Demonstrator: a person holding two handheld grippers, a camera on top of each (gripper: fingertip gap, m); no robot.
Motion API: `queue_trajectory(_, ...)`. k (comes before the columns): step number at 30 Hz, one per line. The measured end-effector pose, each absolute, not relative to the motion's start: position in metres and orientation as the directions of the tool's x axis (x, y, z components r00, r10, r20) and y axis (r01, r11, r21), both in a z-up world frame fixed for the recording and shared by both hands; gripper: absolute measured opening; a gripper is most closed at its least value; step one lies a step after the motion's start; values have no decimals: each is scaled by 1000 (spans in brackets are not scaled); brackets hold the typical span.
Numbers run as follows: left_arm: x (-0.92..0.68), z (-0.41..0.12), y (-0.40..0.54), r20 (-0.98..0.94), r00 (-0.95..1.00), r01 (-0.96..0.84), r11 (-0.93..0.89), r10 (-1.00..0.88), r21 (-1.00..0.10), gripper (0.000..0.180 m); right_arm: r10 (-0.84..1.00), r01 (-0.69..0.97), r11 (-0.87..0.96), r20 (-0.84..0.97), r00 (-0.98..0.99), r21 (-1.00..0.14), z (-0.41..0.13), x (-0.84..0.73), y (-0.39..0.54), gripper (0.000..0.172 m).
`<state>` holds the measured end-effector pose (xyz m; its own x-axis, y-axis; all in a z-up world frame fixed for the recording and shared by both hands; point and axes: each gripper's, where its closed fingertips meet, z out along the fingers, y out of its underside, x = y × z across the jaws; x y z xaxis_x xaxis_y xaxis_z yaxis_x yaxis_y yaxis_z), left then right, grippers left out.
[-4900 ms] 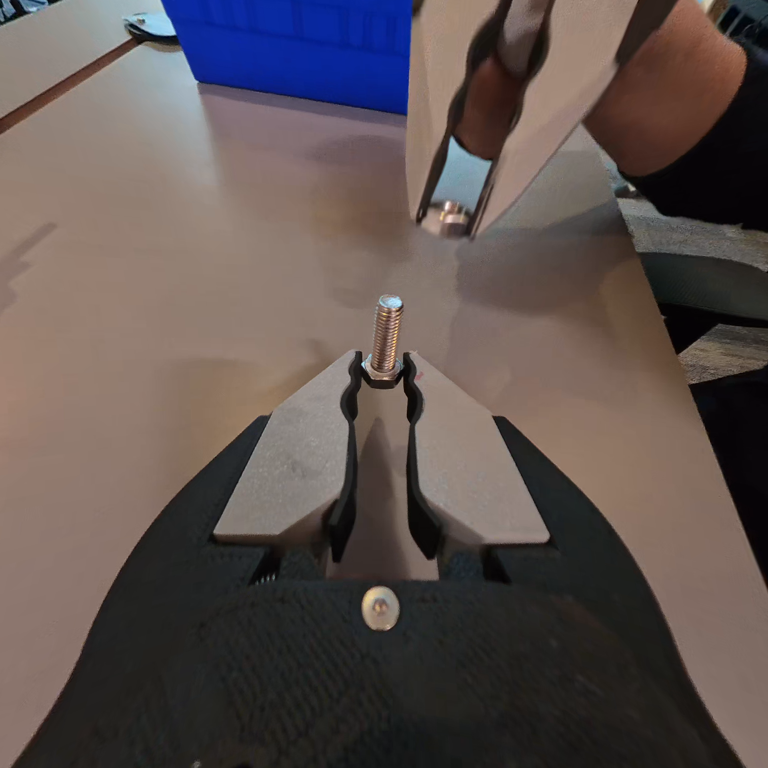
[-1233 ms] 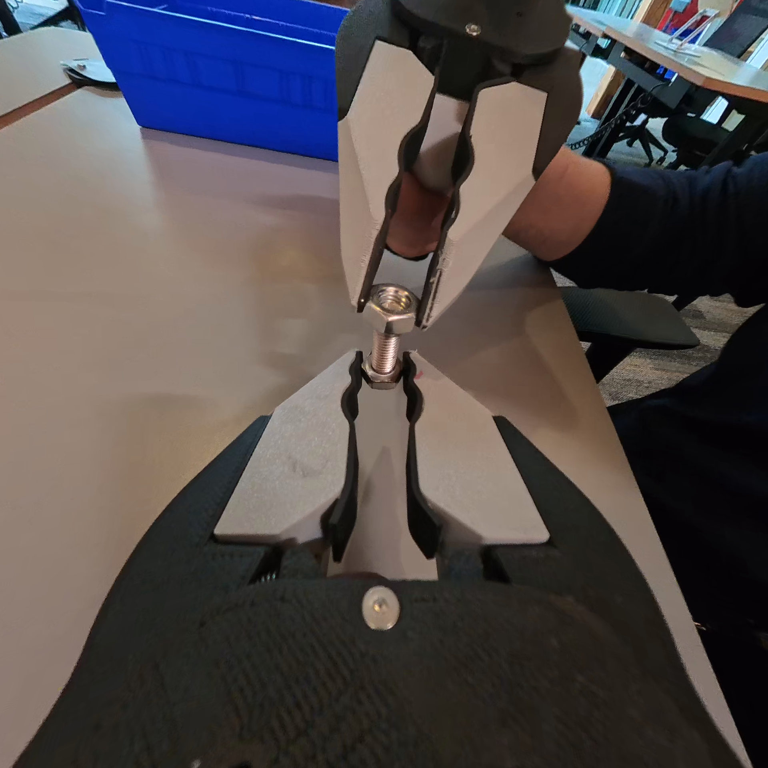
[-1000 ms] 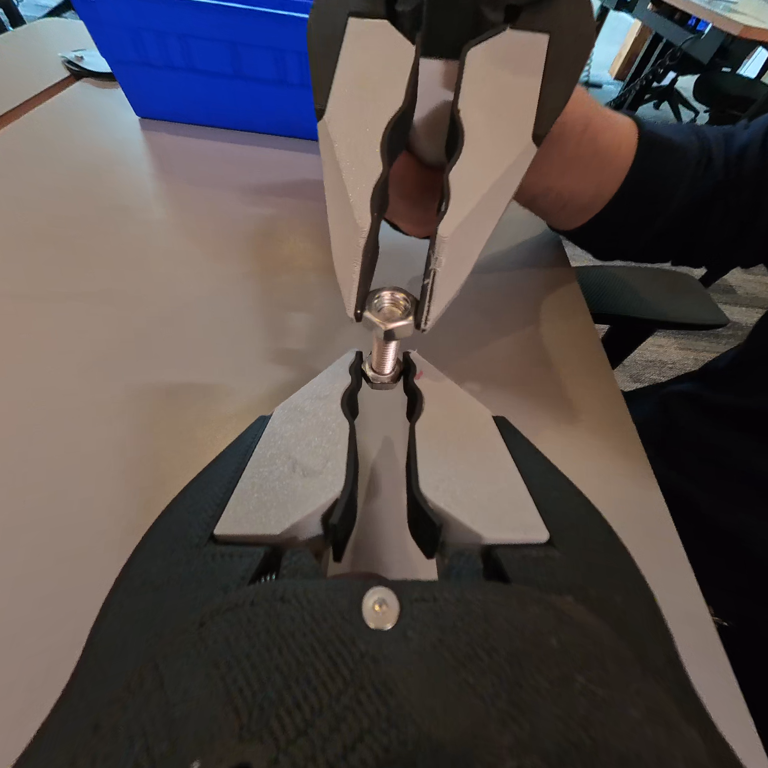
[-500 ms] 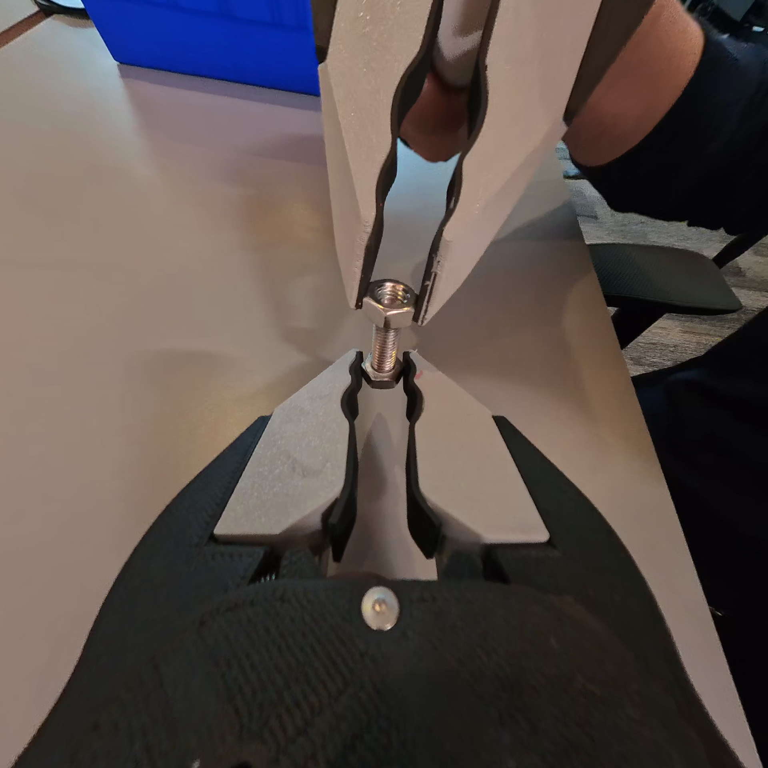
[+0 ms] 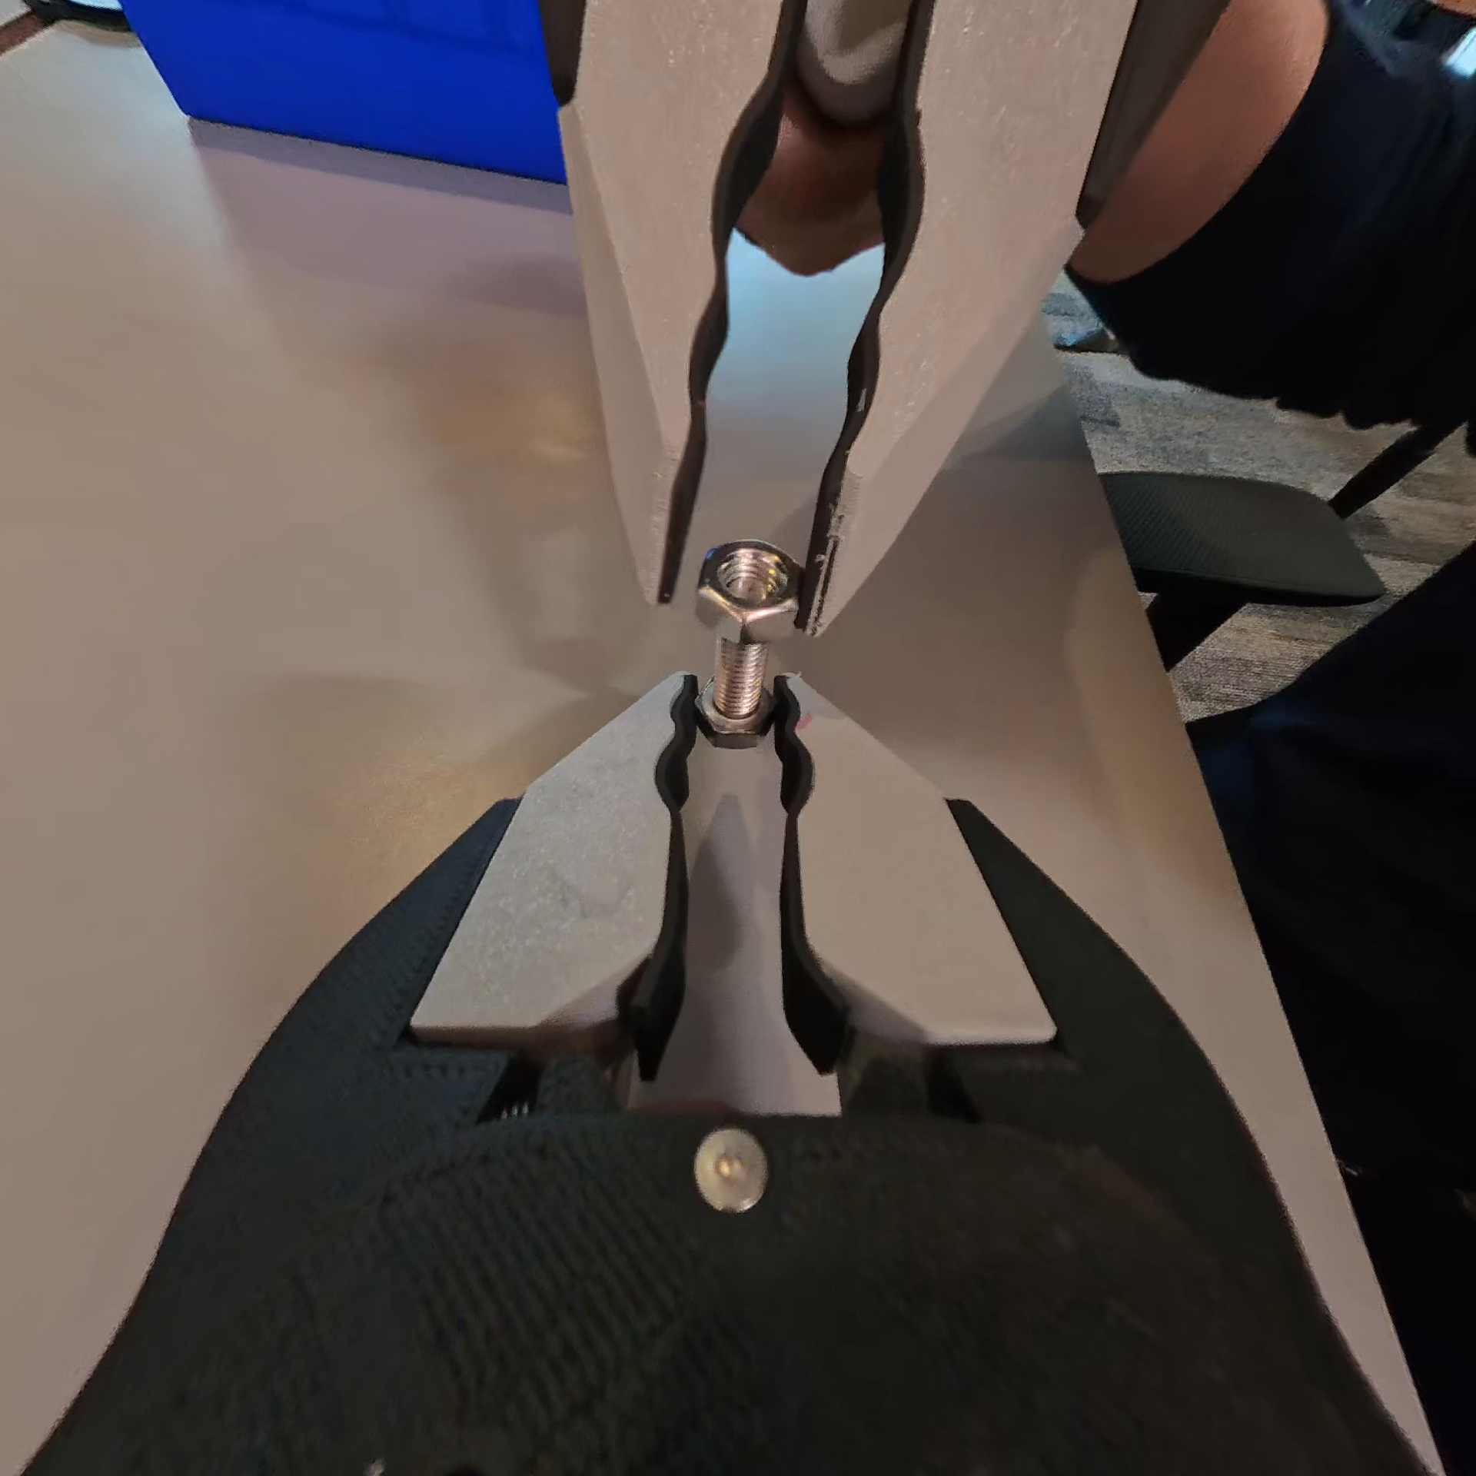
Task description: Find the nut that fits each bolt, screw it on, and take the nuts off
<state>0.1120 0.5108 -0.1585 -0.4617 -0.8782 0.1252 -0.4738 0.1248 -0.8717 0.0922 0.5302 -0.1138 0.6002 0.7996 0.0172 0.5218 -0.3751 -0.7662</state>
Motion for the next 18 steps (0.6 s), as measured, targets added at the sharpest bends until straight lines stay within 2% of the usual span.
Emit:
queue_trajectory(5, 112, -160, 509, 131, -467, -476, 124, -875, -871, 17, 794, 477, -308, 55, 606, -823, -109, 92, 527, 28)
queue_trajectory(13, 112, -154, 505, 164, -486, -455, 89, -858, -886, 17, 780, 352, -156, 104, 617, -923, -94, 90, 519, 31)
queue_trajectory(18, 111, -149, 500, 169, -507, -437, 83, -845, -896, 17, 785, 283, -148, 61, 617, -948, -97, 82, 523, 49)
